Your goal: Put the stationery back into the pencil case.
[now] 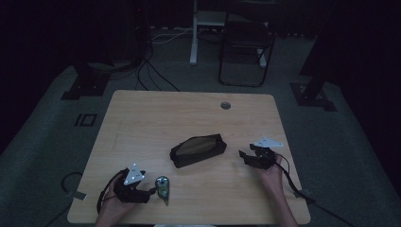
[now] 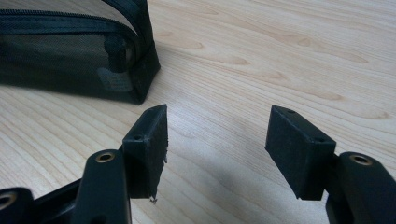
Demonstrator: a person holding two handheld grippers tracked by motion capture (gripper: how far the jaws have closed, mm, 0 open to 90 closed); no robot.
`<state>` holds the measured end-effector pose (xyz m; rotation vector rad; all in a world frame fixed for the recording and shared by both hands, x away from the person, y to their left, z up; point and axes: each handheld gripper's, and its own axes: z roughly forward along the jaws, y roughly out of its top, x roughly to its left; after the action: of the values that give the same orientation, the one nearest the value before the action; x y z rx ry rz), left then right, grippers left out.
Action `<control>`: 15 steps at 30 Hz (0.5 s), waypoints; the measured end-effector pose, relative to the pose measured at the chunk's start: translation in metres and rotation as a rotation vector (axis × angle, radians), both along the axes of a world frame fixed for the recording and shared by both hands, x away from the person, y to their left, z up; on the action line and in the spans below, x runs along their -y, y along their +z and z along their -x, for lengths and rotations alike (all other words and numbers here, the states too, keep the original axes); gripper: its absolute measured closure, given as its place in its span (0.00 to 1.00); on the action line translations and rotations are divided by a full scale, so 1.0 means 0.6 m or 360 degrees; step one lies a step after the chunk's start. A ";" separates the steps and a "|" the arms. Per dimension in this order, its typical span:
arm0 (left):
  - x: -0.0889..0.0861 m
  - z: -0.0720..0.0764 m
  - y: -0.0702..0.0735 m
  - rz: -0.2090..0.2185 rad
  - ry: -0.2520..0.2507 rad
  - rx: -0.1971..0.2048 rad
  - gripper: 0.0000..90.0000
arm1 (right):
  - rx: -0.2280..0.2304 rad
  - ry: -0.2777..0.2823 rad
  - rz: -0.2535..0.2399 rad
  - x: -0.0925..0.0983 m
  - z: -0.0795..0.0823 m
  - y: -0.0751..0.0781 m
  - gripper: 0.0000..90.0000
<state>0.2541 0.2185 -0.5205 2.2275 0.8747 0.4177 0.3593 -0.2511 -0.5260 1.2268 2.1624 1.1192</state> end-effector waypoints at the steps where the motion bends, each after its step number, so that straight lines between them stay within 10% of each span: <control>1: 0.000 0.001 -0.001 -0.0012 -0.0001 0.0001 0.24 | 0.0002 0.0001 0.0000 -0.001 0.000 0.000 0.43; 15: 0.007 0.000 -0.031 -0.0190 -0.0027 -0.0029 0.22 | 0.0002 0.0020 0.0000 -0.005 -0.001 -0.002 0.43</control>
<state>0.2540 0.2141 -0.5394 2.3497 0.8602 0.4530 0.3596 -0.2483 -0.5275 1.2136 2.1723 1.1244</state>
